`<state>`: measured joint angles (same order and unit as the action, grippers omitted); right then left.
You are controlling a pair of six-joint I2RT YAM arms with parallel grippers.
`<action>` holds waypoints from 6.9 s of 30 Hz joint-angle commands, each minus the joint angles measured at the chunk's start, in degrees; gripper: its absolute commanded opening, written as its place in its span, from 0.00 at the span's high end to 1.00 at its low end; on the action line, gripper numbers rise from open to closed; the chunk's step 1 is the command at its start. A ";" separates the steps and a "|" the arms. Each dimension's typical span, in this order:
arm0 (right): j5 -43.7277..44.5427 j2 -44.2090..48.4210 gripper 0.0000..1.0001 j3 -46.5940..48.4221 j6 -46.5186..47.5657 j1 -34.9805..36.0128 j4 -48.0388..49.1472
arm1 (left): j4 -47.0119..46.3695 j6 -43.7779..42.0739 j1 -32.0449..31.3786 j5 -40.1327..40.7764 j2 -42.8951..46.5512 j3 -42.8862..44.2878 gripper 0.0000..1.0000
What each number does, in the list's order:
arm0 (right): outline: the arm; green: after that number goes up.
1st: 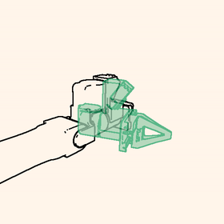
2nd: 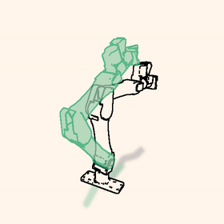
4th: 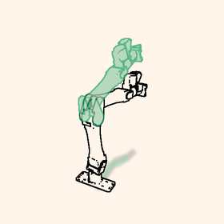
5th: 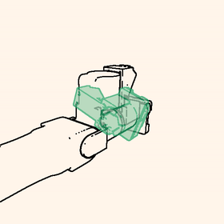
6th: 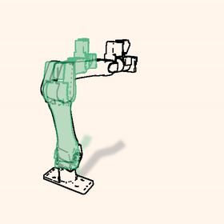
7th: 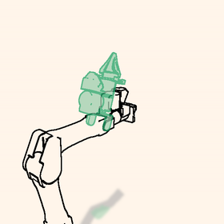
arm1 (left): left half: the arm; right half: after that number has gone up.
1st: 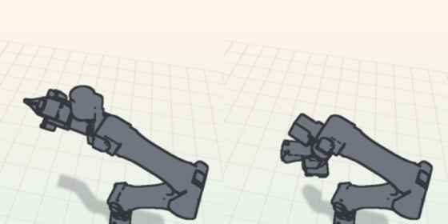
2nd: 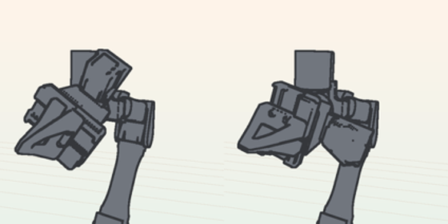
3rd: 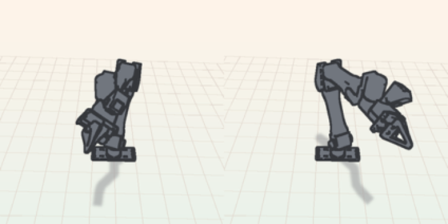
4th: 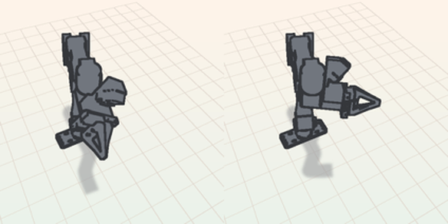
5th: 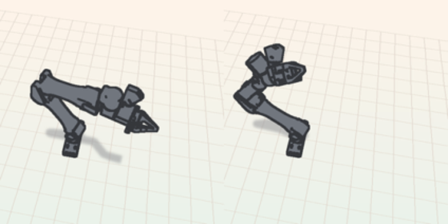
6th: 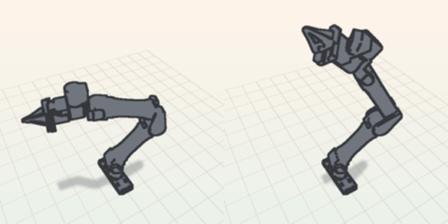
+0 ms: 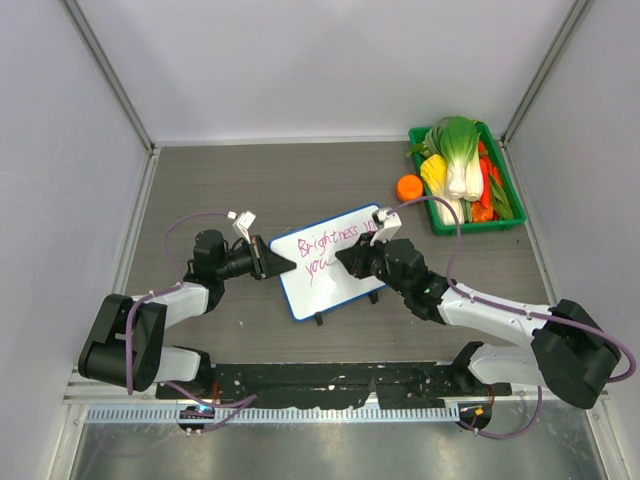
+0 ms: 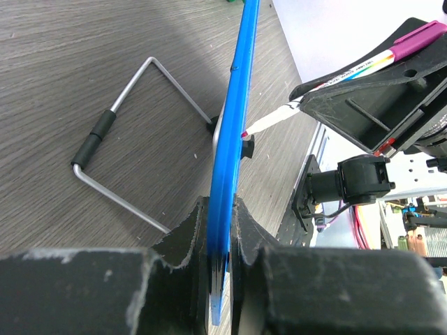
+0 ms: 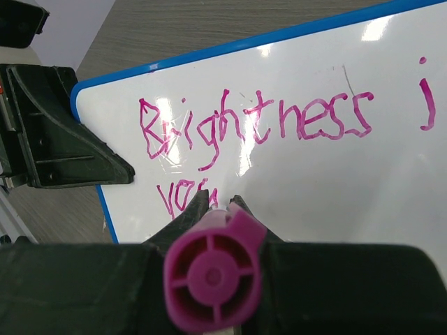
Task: Write a sentence on the whiteboard
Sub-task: Write with the whiteboard marker on the whiteboard.
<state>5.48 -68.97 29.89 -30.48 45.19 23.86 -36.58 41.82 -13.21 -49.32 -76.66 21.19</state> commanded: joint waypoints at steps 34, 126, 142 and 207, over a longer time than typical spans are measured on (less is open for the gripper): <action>0.06 -0.38 0.99 6.76 3.23 -1.60 -4.17 | 3.44 -5.08 0.03 3.70 -1.29 -0.54 1.00; 2.52 4.80 0.99 6.85 4.55 -2.56 -8.91 | 3.09 -5.00 -0.15 3.62 -1.65 -0.45 1.00; -7.67 6.22 0.99 5.01 3.23 -9.15 -6.90 | 3.18 -5.00 -0.06 3.62 -1.56 -0.45 1.00; -0.90 0.68 0.99 4.21 2.97 -7.83 -3.73 | 3.35 -5.08 -0.23 3.44 -1.73 -0.18 1.00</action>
<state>5.37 -66.81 31.59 -28.60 37.50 19.57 -37.47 42.00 -13.21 -49.71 -77.52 21.19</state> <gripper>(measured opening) 0.185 0.130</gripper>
